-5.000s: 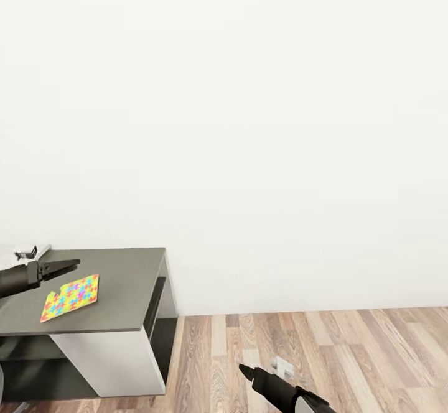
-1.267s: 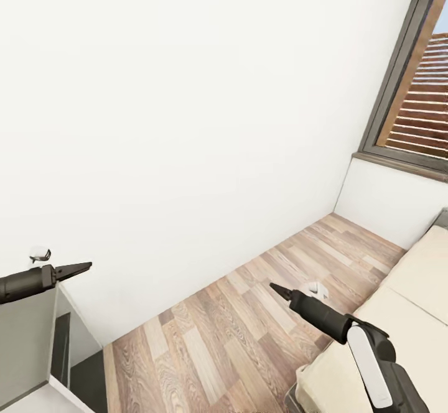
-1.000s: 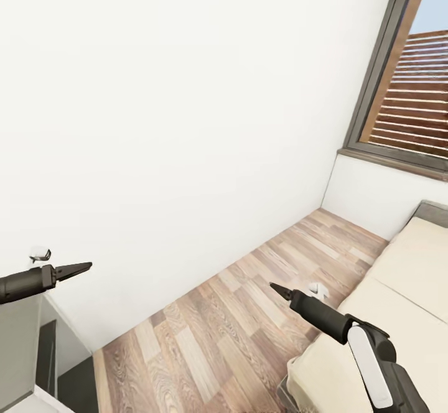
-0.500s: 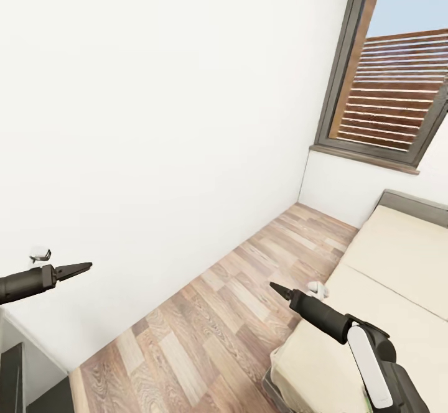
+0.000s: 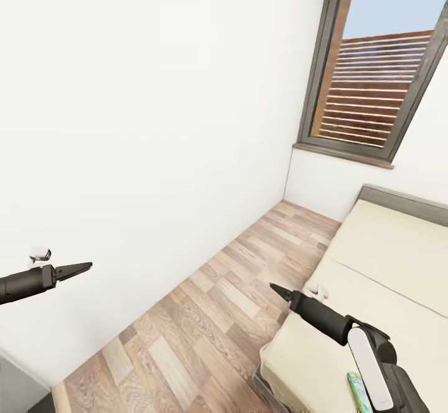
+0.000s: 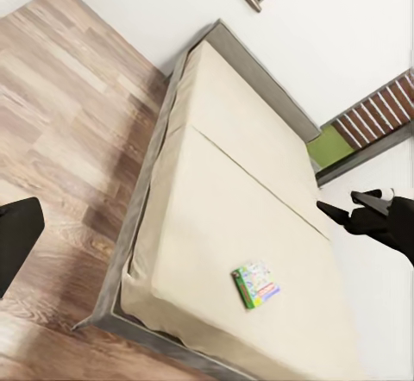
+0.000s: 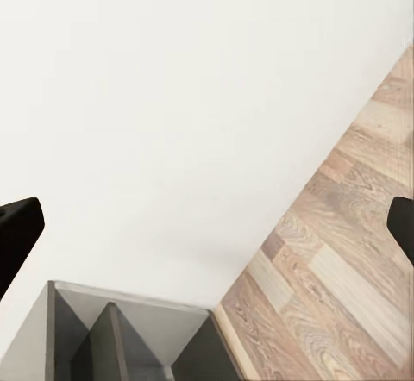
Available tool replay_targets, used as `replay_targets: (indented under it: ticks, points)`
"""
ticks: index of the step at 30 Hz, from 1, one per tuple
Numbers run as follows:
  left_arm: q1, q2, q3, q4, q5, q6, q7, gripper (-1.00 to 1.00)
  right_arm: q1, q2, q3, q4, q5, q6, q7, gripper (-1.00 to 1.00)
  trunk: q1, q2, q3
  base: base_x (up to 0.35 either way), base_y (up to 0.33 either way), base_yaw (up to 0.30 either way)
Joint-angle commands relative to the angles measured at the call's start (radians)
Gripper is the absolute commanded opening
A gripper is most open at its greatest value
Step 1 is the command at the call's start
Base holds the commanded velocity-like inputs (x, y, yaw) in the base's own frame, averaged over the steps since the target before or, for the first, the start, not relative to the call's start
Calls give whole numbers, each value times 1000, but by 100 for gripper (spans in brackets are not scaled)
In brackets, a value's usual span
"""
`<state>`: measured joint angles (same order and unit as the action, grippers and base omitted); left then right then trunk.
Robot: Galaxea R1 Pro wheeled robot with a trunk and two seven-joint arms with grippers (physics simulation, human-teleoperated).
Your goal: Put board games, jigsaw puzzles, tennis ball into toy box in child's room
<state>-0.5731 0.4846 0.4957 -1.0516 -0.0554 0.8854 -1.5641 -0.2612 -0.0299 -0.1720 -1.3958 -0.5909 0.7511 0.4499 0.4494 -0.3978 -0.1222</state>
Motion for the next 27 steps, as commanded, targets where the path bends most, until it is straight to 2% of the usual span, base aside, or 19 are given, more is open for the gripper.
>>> replay_targets:
  ticks: [1, 7, 27]
  points:
    - [-1, 0, 1, -1, -6, 10, -7, 100, -1, 0, -1, 0, -1, 7, 3, 100, 1, -2, -2, 0, 0, -279]
    - [-1, 0, 3, -1, -6, -35, -7, 100, -1, 1, -1, 0, -1, 5, 3, 100, 1, -2, -2, 0, 0, -282]
    - [-1, 0, 3, -1, -4, -46, -7, 100, 0, 1, -3, 0, -1, 3, 3, 100, 1, -2, 4, 0, 0, -283]
